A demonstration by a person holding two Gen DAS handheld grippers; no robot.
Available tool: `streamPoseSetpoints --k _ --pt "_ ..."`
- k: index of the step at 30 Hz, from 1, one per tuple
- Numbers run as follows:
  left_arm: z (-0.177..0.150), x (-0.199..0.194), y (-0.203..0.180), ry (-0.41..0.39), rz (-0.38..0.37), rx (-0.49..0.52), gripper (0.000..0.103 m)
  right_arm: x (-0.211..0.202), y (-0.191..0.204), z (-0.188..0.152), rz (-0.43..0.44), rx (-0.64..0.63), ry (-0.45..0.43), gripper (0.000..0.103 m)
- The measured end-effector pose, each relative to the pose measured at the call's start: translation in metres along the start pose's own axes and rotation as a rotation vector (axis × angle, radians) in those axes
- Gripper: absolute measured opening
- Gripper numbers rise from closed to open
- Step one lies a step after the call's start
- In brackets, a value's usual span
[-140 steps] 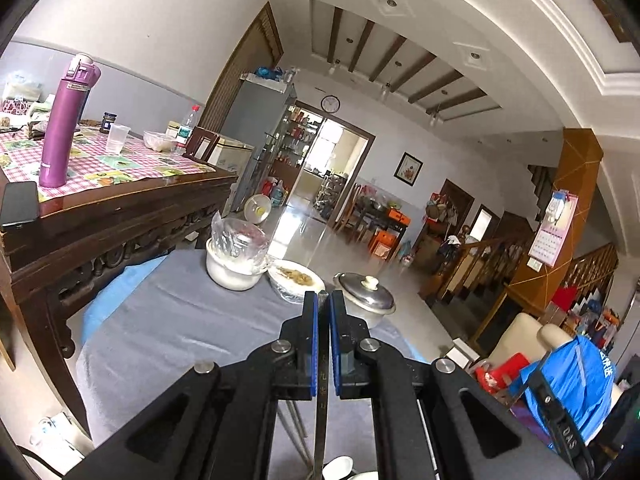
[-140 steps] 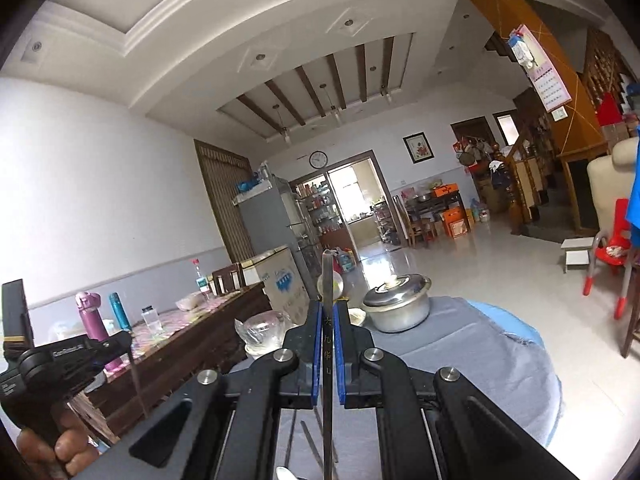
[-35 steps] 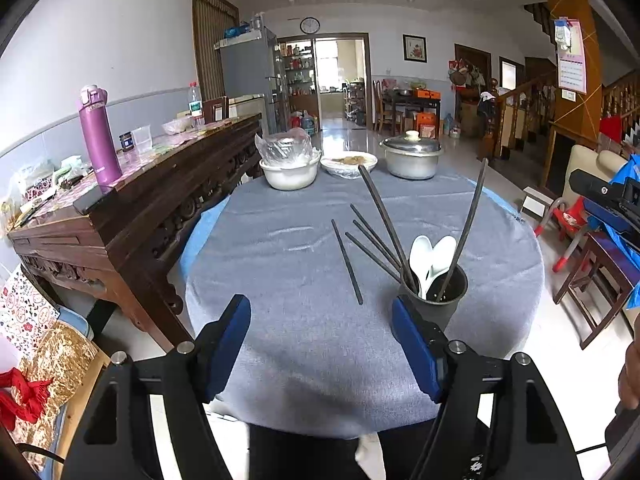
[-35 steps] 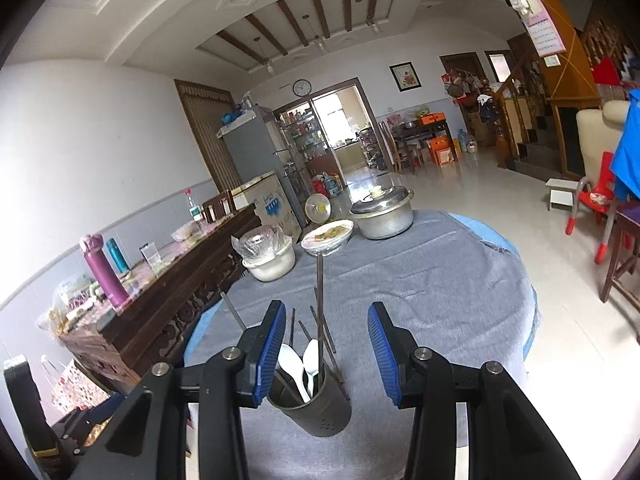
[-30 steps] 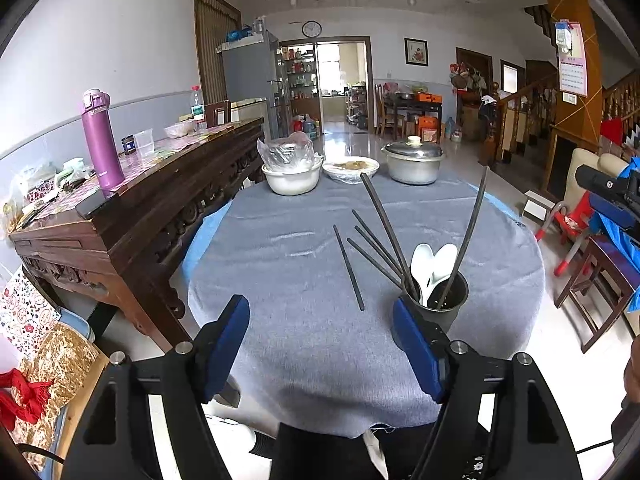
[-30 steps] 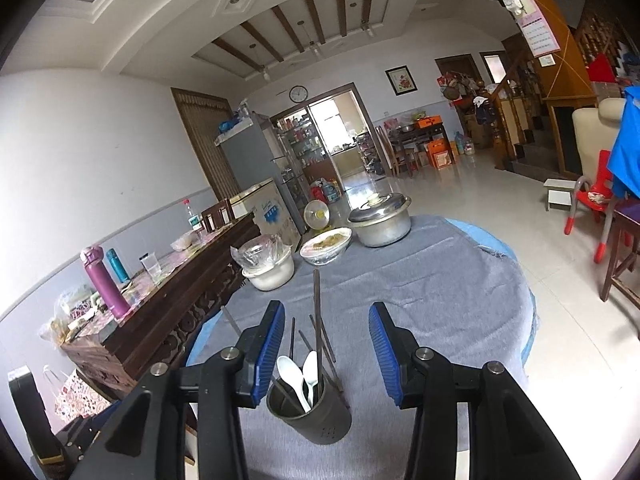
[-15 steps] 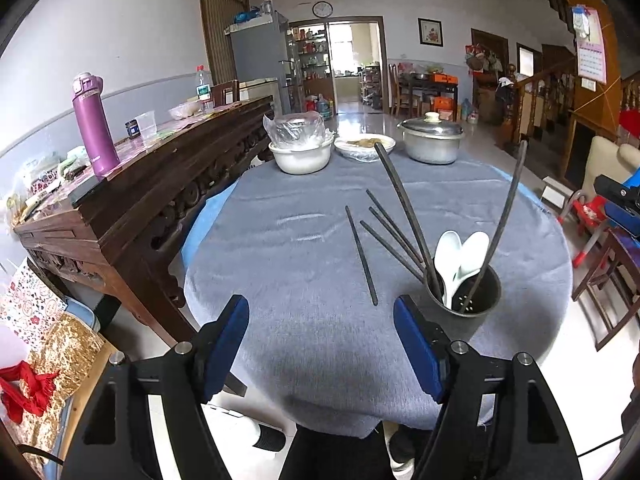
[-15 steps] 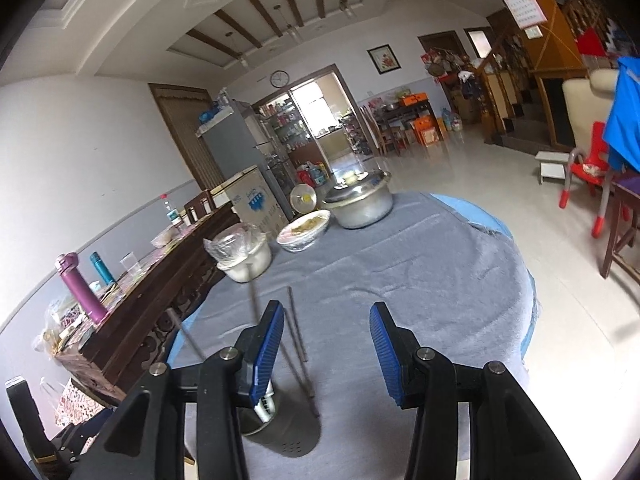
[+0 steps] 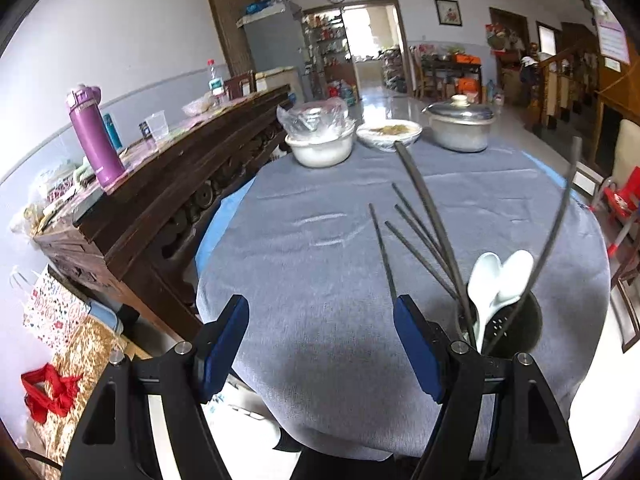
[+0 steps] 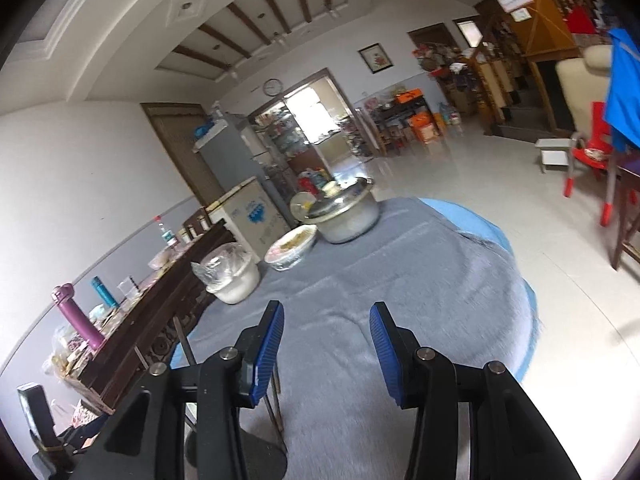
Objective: Organize utensils
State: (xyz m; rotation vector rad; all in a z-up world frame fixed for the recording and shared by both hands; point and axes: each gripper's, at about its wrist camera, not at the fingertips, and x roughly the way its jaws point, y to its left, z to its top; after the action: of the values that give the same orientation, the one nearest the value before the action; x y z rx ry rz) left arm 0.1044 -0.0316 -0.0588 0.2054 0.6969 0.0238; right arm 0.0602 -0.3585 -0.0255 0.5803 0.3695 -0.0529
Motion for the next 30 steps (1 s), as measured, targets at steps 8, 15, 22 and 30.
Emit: streamPoseSetpoints --k 8,15,22,30 --pt "0.032 0.039 0.008 0.030 0.064 -0.003 0.075 0.059 -0.010 0.000 0.058 0.010 0.102 0.046" --pt "0.065 0.103 0.025 0.116 0.004 -0.072 0.075 0.117 -0.019 0.012 0.055 -0.006 0.208 0.041" --pt "0.075 0.145 0.033 0.141 -0.022 -0.154 0.075 0.156 -0.010 0.015 0.057 -0.017 0.328 0.037" --pt "0.073 0.160 0.052 0.107 -0.085 -0.274 0.075 0.143 0.016 0.014 0.026 -0.096 0.366 0.037"
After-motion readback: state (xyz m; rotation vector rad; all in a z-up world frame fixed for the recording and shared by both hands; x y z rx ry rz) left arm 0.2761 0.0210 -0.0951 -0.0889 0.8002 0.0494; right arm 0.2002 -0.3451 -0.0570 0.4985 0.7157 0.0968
